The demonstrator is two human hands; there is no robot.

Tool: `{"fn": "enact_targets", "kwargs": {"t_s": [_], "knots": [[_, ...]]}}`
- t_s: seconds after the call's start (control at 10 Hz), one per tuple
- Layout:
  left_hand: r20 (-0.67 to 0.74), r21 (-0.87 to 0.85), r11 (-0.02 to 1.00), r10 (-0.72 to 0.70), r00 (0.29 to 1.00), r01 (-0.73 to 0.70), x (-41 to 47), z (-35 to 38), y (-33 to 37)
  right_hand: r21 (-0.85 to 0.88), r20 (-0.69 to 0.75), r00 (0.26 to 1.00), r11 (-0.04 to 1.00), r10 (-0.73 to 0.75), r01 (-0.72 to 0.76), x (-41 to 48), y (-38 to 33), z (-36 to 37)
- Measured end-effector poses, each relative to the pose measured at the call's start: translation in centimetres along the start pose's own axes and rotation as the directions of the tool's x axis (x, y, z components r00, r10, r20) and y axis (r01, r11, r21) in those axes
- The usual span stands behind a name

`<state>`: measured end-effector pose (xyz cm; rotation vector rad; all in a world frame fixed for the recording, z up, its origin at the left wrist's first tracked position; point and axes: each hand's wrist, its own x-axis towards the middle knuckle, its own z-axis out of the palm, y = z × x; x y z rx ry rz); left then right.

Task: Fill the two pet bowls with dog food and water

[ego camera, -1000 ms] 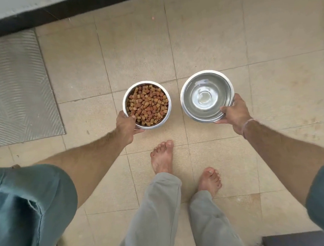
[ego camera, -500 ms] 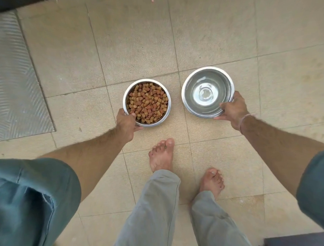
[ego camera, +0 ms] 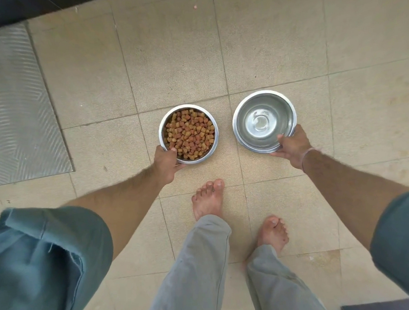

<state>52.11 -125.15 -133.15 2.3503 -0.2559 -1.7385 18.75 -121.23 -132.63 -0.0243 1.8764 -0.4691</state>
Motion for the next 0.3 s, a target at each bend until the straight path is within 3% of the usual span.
{"fn": "enact_targets", "kwargs": {"t_s": [0.1, 0.2, 0.3], "knots": [[0.046, -0.022, 0.999, -0.047, 0.998, 0.048, -1.2, -0.4, 0.4, -0.015, 0.016, 0.997, 0.997, 0.078, -0.078, -0.8, -0.3, -0.1], [0.009, 0.057, 0.996, -0.067, 0.998, 0.066, -2.0, -0.7, 1.3, -0.075, 0.014, 0.994, 0.992, 0.104, -0.103, -1.9, -1.3, -0.4], [-0.078, 0.124, 0.992, -0.009, 0.997, 0.019, -4.2, -1.5, 2.9, -0.197, -0.088, 0.995, 0.978, 0.047, -0.064, -3.9, -2.9, -0.9]]}}
